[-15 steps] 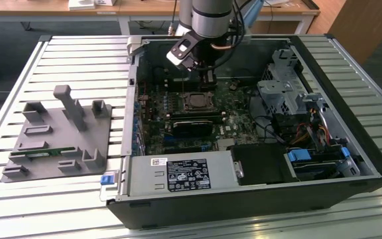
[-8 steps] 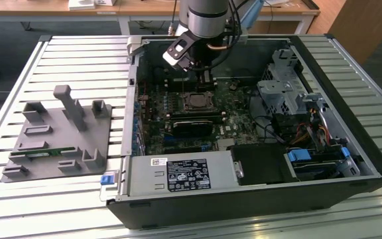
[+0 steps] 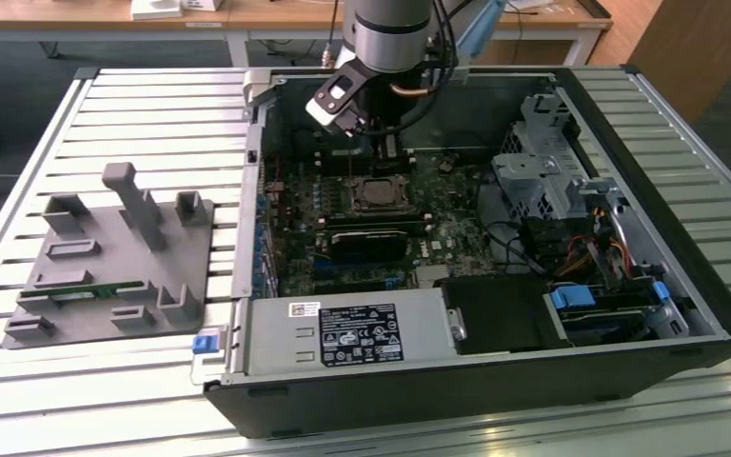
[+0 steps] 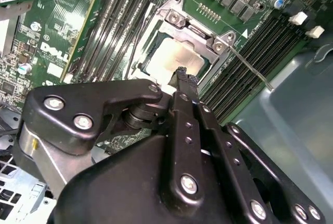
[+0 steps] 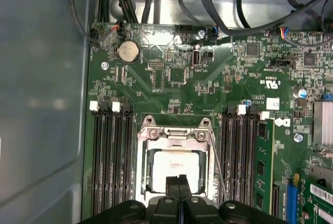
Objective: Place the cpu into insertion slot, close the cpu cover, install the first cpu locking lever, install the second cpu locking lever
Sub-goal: 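Install the first cpu locking lever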
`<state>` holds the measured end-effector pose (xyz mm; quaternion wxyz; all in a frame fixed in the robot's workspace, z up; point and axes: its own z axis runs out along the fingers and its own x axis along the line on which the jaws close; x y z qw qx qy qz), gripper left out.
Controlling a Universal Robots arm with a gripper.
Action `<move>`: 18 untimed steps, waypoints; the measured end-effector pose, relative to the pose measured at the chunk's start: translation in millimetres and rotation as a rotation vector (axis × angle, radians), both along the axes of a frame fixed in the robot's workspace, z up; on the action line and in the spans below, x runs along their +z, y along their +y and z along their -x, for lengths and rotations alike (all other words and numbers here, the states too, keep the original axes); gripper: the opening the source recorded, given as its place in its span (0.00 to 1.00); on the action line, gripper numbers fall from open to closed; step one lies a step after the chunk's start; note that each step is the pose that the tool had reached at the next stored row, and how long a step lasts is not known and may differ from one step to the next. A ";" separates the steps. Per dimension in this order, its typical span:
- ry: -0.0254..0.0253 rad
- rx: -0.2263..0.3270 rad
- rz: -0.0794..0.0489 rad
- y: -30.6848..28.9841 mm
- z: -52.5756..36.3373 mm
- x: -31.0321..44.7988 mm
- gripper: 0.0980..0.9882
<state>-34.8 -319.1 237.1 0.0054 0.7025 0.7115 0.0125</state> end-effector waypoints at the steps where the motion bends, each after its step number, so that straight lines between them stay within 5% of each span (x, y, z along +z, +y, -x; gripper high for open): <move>1: 0.0000 0.000 0.000 -0.1 1.9 0.1 0.01; 7: 0.0000 0.006 0.000 -0.3 2.6 0.6 0.01; 13: 0.0000 0.013 0.000 -0.3 2.7 12.6 0.01; 18: -0.0001 0.091 0.001 -0.2 2.8 13.3 0.01</move>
